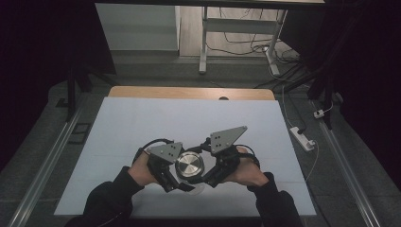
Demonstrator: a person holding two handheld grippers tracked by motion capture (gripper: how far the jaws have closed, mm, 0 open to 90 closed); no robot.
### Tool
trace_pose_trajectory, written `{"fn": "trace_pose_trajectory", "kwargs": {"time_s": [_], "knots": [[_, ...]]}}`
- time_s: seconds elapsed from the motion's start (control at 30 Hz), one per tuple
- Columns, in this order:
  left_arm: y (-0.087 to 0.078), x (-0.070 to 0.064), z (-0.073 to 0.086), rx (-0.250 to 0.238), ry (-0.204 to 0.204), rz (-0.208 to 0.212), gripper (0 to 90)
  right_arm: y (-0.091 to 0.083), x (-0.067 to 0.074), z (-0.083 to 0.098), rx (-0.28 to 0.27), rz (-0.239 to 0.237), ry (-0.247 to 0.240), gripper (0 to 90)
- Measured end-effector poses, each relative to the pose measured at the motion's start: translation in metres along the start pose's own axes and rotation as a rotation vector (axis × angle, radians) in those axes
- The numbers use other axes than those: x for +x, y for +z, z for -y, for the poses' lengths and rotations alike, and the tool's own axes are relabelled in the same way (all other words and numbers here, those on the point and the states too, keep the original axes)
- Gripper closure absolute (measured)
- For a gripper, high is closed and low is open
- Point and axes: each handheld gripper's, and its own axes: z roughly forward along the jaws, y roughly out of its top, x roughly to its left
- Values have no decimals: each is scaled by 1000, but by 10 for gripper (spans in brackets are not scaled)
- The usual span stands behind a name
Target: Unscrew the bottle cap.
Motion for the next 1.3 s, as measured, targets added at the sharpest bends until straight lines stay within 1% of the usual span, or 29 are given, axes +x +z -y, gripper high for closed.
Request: {"fn": "trace_pose_trajectory", "kwargs": {"time_s": [0.03,0.07,0.13,0.2,0.23,0.27,0.3,0.33,0.37,0.4,0.47,0.53,0.6,0.67,0.7,0.73,0.77,0.8,0.83,0.9,0.93,0.97,1.0,1.03,1.07,1.1,1.17,1.23,1.3], "knots": [[0,0,-1,3,-6,-17,157,-1,0,1,0,-8,0,171],[0,1,-1,7,-21,-45,157,-1,-1,1,-1,11,1,138],[-2,4,-1,12,-70,-125,157,-4,-3,-1,-18,81,29,84],[-4,8,0,24,-126,-226,157,-10,-4,-5,-44,145,59,66],[-5,10,2,30,-150,-266,157,-13,-4,-7,-49,198,67,66],[-6,11,3,31,-169,-300,157,-14,-3,-8,-36,265,64,66],[-7,13,4,30,-190,-324,157,-13,-1,-10,-13,341,54,66],[-7,14,5,31,-203,-339,157,-12,0,-10,2,389,47,66],[-7,14,6,27,-215,-351,157,-10,1,-10,1,410,48,70],[-7,14,6,25,-227,-358,157,-7,1,-11,-2,434,63,70],[-6,13,4,26,-234,-374,157,0,2,-11,-2,460,84,87],[-6,12,2,24,-228,-370,157,6,2,-10,16,488,100,94],[-6,11,0,25,-218,-357,157,10,3,-9,19,488,103,159],[-6,10,-1,20,-209,-331,157,10,4,-9,16,471,99,177],[-7,10,-1,18,-203,-309,157,10,5,-10,19,459,92,177],[-8,9,-1,16,-187,-279,157,9,5,-10,24,438,85,178],[-9,9,0,9,-167,-244,157,7,5,-10,26,407,76,178],[-9,8,0,-5,-153,-199,157,6,5,-10,20,367,69,179],[-9,7,0,-15,-133,-155,157,4,5,-10,14,320,61,179],[-8,4,-1,-30,-95,-85,157,-1,4,-9,4,205,50,179],[-7,3,-2,-27,-76,-61,157,-2,3,-8,1,154,46,179],[-5,2,-3,-25,-69,-54,157,-3,2,-7,-6,109,47,178],[-4,2,-4,-16,-71,-64,157,-4,2,-7,-5,89,42,175],[-4,2,-5,-8,-79,-82,157,-6,2,-7,-3,91,31,157],[-4,3,-6,3,-88,-108,157,-7,3,-7,-3,106,20,106],[-4,3,-6,7,-107,-139,157,-8,3,-7,-10,124,13,80],[-5,5,-5,23,-137,-207,157,-12,3,-9,-15,194,24,69],[-7,9,-1,16,-178,-253,157,-14,3,-11,-20,268,38,66],[-8,12,2,12,-212,-299,157,-13,3,-12,-12,358,59,68]]}}
